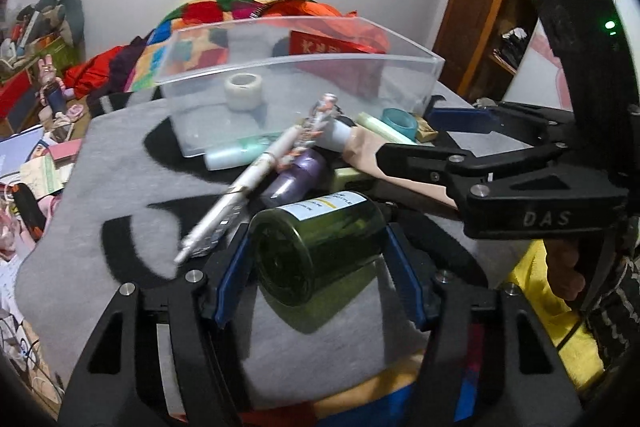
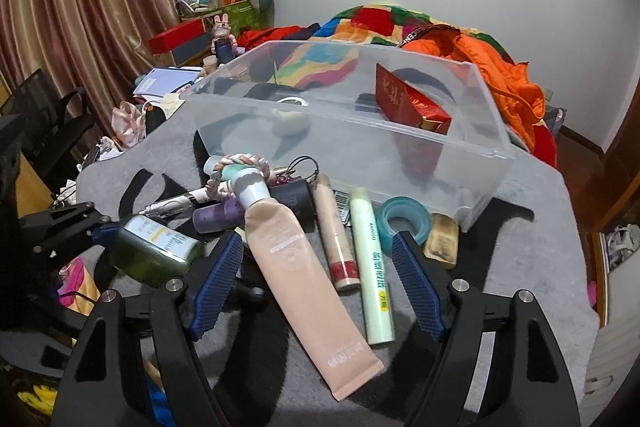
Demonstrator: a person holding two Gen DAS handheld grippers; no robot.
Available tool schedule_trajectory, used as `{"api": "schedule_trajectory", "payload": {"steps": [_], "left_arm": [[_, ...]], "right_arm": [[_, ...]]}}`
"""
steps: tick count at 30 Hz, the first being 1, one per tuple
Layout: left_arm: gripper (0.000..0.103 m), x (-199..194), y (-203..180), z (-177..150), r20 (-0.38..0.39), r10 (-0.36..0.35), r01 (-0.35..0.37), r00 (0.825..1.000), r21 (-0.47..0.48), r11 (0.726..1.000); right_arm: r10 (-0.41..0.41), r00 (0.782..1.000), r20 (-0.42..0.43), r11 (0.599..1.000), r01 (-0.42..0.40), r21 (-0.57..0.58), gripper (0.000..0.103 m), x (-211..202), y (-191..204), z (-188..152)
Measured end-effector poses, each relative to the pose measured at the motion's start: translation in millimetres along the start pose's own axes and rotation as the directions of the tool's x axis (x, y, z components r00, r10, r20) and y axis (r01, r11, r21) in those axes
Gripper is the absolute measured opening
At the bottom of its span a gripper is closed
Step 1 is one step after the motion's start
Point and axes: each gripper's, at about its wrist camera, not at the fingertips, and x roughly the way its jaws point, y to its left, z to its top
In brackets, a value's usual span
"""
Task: Organize objects
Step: 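Grasp the green glass bottle with the left gripper, then lift the green bottle with the left gripper while the right grasps the beige tube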
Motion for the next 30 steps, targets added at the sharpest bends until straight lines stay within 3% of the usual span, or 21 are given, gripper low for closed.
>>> {"api": "schedule_trajectory", "payload": {"steps": [11, 16, 20, 30], "left_arm": [[0.064, -28.3, 45.5, 4.4, 0.052, 0.107, -0.102, 0.993, -0.089, 0.991], [0.064, -30.7, 49.8, 9.2, 0.067, 0.114, -0.108, 0.991, -0.093, 0.990], [0.064, -28.6, 47.3, 12.2, 0.074, 0.111, -0.104, 0.991, -0.088, 0.991], [0.058, -24.2, 40.1, 11.8, 0.073, 0.106, -0.101, 0.992, -0.065, 0.993]], "right_arm": [[0.031, 0.998, -0.046, 1.000, -0.031, 0.001, 0.073, 20.3, 7.8, -0.1], [0.043, 0.998, -0.042, 0.999, -0.044, -0.011, 0.057, 23.9, 13.1, 3.2], [0.076, 0.996, -0.047, 0.996, -0.077, -0.033, 0.037, 21.6, 19.6, 3.3], [0.043, 0.998, -0.039, 0.999, -0.044, -0.011, 0.033, 10.0, 10.4, -5.2]]}}
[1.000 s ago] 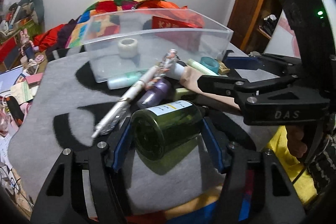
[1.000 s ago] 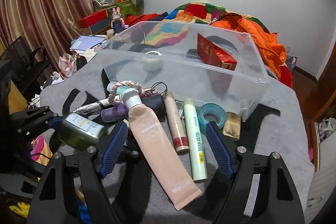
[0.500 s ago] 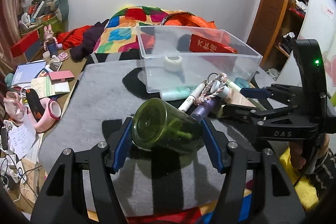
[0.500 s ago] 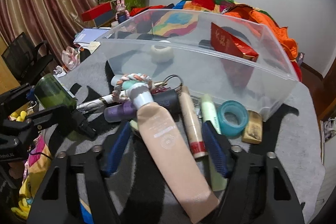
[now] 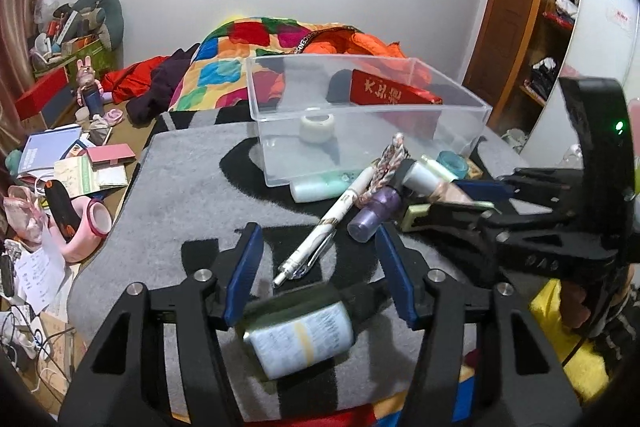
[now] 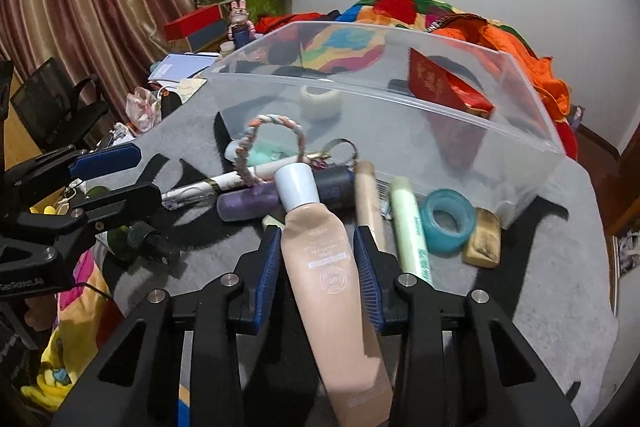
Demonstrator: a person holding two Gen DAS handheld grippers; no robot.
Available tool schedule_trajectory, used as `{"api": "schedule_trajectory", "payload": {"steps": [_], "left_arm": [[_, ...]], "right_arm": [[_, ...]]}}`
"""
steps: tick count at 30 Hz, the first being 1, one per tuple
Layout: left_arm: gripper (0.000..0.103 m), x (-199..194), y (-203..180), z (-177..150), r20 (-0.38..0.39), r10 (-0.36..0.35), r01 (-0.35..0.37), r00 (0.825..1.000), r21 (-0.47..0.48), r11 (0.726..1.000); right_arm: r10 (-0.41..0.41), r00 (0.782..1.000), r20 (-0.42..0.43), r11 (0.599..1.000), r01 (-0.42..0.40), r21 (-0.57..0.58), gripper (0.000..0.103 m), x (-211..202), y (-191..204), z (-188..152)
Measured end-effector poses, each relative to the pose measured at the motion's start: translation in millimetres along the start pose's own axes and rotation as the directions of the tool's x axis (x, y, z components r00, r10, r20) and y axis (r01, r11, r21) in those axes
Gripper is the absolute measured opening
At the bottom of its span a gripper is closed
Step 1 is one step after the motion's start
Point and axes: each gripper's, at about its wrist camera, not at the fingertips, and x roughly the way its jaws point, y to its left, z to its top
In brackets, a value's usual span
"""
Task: Organize objects
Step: 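Lift the green bottle with the left gripper while the right grasps the beige tube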
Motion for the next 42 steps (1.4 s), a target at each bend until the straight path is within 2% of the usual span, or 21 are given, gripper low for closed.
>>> {"api": "schedule_trajectory", "payload": {"steps": [6, 10, 15, 16, 18, 21, 28, 34, 37, 42], "left_arm": [[0.060, -5.2, 10.4, -6.5, -0.022, -0.010, 0.010, 1.000, -0.028, 1.000], [0.075, -8.8, 16.1, -11.8, -0.025, 0.010, -0.011, 1.000, -0.034, 0.999], [0.074, 4.2, 21.5, -23.0, -0.078, -0.013, 0.008, 0.997, -0.070, 0.998], [0.069, 6.4, 22.3, -24.4, -0.083, -0.024, 0.018, 0.996, -0.079, 0.997], [0.064, 8.9, 23.4, -25.1, -0.084, -0.047, 0.039, 0.995, -0.102, 0.994], [0.064, 8.7, 23.8, -23.1, -0.069, -0.088, 0.078, 0.994, -0.131, 0.988], [0.064, -2.9, 13.4, -13.3, -0.020, -0.073, 0.071, 0.997, -0.087, 0.994], [0.064, -9.1, 11.3, -0.8, 0.016, -0.077, 0.078, 0.997, -0.078, 0.994], [0.064, -8.4, 9.3, 2.0, 0.020, -0.086, 0.087, 0.996, -0.076, 0.993], [0.064, -2.6, 3.1, 5.2, 0.013, -0.094, 0.095, 0.995, -0.068, 0.993]], "right_arm": [[-0.020, 1.000, 0.014, 0.999, 0.020, 0.038, 0.030, -10.0, -11.3, -5.3], [-0.022, 1.000, 0.015, 0.999, 0.021, 0.049, 0.030, -10.9, -13.8, -6.2], [-0.012, 1.000, -0.002, 0.999, 0.012, 0.034, 0.030, -6.0, -9.3, -4.8], [-0.013, 1.000, -0.010, 0.999, 0.014, 0.029, 0.030, -4.0, -8.0, -4.5], [-0.012, 1.000, -0.020, 1.000, 0.012, 0.024, 0.030, -0.4, -7.0, -3.7], [-0.013, 1.000, -0.027, 1.000, 0.014, 0.018, 0.031, 3.7, -6.2, 1.1], [-0.079, 0.996, -0.046, 0.995, 0.076, -0.060, 0.031, 9.3, 3.5, 2.8], [-0.045, 0.997, -0.056, 0.998, 0.041, -0.057, 0.031, 2.2, 2.9, -9.9], [-0.024, 0.996, -0.089, 0.997, 0.016, -0.079, 0.031, 4.9, 7.1, -17.0], [-0.027, 0.995, -0.094, 0.998, 0.022, -0.055, 0.031, 14.5, 4.2, -13.8]]}}
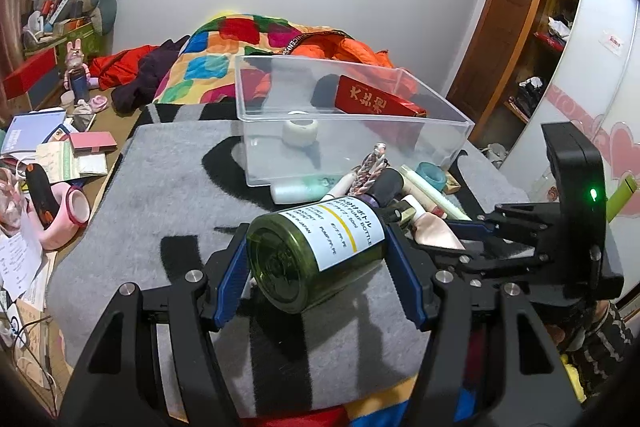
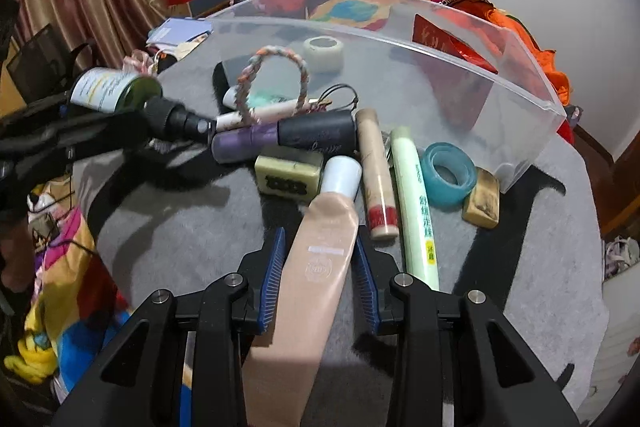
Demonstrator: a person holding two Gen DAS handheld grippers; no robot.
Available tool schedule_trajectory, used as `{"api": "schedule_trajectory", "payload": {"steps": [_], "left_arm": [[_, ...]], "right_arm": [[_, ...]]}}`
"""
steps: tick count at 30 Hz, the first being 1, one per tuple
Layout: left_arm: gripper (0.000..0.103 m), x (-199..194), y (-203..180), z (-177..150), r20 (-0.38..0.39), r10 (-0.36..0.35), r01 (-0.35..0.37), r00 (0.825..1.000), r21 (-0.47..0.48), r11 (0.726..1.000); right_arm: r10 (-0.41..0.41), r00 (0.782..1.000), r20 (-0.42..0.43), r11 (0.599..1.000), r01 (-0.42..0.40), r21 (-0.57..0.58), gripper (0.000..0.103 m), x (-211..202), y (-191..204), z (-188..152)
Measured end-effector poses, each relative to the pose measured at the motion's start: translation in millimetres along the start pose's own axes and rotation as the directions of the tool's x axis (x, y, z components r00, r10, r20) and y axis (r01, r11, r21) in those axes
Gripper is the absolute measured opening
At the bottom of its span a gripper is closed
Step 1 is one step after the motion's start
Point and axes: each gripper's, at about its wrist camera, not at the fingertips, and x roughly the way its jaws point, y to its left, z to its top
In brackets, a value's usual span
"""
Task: Organize objects
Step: 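Lift the green bottle with the left gripper while the right grasps the beige tube, then place the green bottle in the box with left while right drops the beige tube in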
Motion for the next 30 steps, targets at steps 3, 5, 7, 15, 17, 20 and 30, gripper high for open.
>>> {"api": "schedule_trajectory", "payload": {"steps": [3, 5, 7, 15, 17, 20, 30], "left_arm": [[0.064, 4.3, -1.0, 0.6, -0.008, 0.001, -0.001, 1.000, -0.004, 1.000], [0.064, 4.7, -0.9, 1.7, -0.008, -0.003, 0.003, 1.000, -0.007, 1.000], [0.064, 3.2, -1.2, 4.2, 0.001, 0.000, 0.000, 1.000, -0.005, 1.000], [0.064, -2.8, -4.4, 22.5, 0.055, 0.007, -0.007, 0.998, 0.000, 1.000], [0.064, -3.3, -5.5, 28.8, 0.071, 0.013, -0.013, 0.997, 0.002, 1.000], [0.064, -2.7, -6.2, 38.7, 0.089, 0.017, -0.018, 0.996, 0.003, 1.000], [0.064, 4.6, -4.1, 73.3, 0.138, 0.043, -0.044, 0.989, 0.004, 0.999]], "right_arm": [[-0.004, 1.000, 0.014, 0.999, 0.003, 0.035, 0.025, 4.3, -4.2, 4.6], [-0.010, 0.999, 0.038, 0.999, 0.008, 0.048, 0.021, 0.2, -4.9, 3.9], [-0.010, 0.998, 0.059, 0.998, 0.007, 0.055, 0.021, -7.4, -5.2, 0.4], [-0.045, 0.991, 0.128, 0.995, 0.032, 0.096, 0.020, -36.4, -15.6, 5.8], [-0.060, 0.986, 0.153, 0.994, 0.044, 0.103, 0.020, -43.9, -17.2, 10.7], [-0.082, 0.979, 0.188, 0.992, 0.062, 0.110, 0.020, -52.7, -20.2, 20.7], [-0.133, 0.949, 0.287, 0.987, 0.099, 0.130, 0.018, -72.3, -32.7, 59.2]]}}
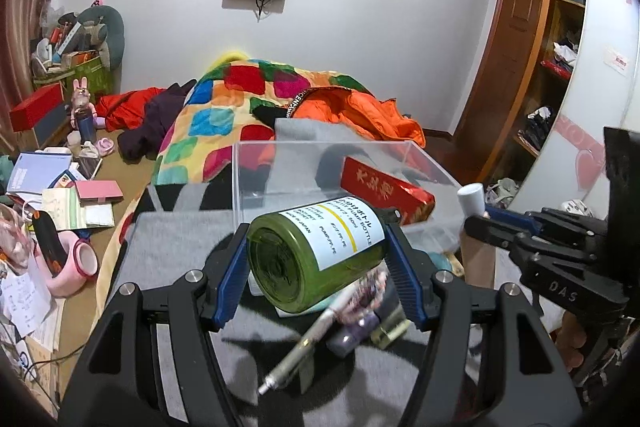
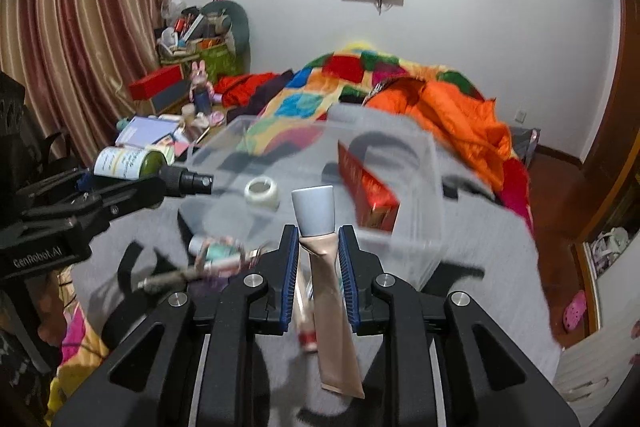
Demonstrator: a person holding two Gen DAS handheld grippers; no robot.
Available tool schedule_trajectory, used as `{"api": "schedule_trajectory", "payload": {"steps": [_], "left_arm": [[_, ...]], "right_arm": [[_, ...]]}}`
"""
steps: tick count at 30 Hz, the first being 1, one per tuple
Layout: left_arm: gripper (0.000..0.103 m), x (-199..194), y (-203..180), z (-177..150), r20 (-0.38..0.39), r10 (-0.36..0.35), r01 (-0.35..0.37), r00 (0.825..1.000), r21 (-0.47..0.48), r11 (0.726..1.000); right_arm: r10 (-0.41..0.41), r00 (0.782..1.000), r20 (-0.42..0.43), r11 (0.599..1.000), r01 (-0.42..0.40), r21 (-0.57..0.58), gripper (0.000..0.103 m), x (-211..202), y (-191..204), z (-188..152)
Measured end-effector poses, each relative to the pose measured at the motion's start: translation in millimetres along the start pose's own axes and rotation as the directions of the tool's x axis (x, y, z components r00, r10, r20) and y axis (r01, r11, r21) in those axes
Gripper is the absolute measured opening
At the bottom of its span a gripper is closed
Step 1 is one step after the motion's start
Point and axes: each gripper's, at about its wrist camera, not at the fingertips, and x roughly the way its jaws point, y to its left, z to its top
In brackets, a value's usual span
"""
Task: Organize objects
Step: 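Place the green bottle in the box with left while right drops the beige tube in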
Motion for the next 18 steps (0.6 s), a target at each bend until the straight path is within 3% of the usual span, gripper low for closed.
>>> {"api": "schedule_trajectory", "payload": {"steps": [11, 18], "left_arm": [[0.064, 31.9, 10.3, 12.6, -0.045, 0.004, -0.005, 0.999, -0.021, 1.000], [0.064, 54.9, 16.1, 20.7, -0.084, 0.008, -0.010, 0.996, -0.021, 1.000]], "right_arm": [[0.001, 0.999, 0.042, 1.000, -0.002, 0.006, 0.018, 16.0, -4.6, 37.6], [-0.002, 1.000, 0.009, 1.000, 0.002, 0.021, 0.018, 44.6, -11.0, 46.5]]}}
